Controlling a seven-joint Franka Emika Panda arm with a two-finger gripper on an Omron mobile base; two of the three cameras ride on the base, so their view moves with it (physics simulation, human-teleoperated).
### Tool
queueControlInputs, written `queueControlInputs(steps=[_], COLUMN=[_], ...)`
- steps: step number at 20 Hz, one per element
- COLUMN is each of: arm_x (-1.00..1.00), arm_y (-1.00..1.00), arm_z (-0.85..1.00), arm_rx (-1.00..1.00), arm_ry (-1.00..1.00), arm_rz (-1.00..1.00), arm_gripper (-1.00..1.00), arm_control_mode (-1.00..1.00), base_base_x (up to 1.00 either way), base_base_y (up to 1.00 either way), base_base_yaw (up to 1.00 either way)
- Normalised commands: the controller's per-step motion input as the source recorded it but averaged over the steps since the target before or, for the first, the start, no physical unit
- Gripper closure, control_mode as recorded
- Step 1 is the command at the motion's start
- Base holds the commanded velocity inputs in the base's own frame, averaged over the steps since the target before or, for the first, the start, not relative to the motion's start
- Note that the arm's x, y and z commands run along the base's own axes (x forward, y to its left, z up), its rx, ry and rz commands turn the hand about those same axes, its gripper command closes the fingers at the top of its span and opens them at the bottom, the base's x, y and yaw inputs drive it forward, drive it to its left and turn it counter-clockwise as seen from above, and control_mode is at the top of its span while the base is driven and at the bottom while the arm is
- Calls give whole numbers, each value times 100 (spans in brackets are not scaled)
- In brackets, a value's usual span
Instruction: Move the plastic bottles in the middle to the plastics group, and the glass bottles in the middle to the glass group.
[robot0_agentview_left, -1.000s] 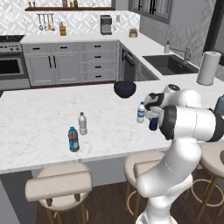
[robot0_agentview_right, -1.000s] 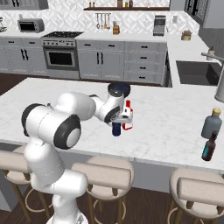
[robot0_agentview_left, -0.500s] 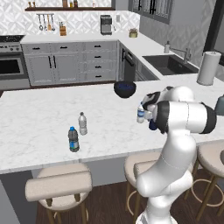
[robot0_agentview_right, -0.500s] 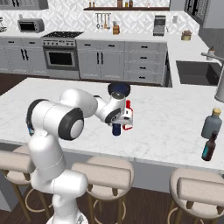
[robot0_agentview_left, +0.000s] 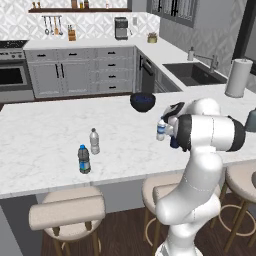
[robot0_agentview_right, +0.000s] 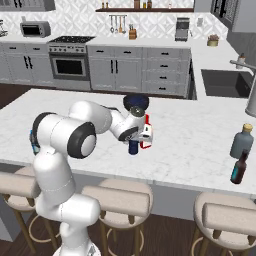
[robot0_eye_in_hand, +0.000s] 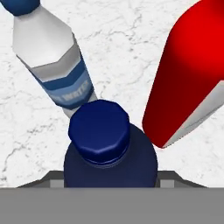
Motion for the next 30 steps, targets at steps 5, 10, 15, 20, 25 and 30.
queueControlInputs(steps=[5, 10, 15, 20, 25, 30], arm_x=[-12, -42, -54, -45, -22, -1], arm_y=[4, 30, 49, 64, 80, 93], arm_z=[-6, 20, 11, 10, 12, 10], arm_rx=[7, 9, 0, 0, 0, 1], arm_ry=[-3, 1, 0, 0, 0, 0], arm_rz=[0, 14, 38, 55, 50, 38], arm_gripper=[100, 100, 100, 100, 100, 100], arm_control_mode=[-100, -100, -100, -100, -100, -100], base_base_x=[0, 0, 0, 0, 0, 0], base_base_y=[0, 0, 0, 0, 0, 0], base_base_yaw=[0, 0, 0, 0, 0, 0])
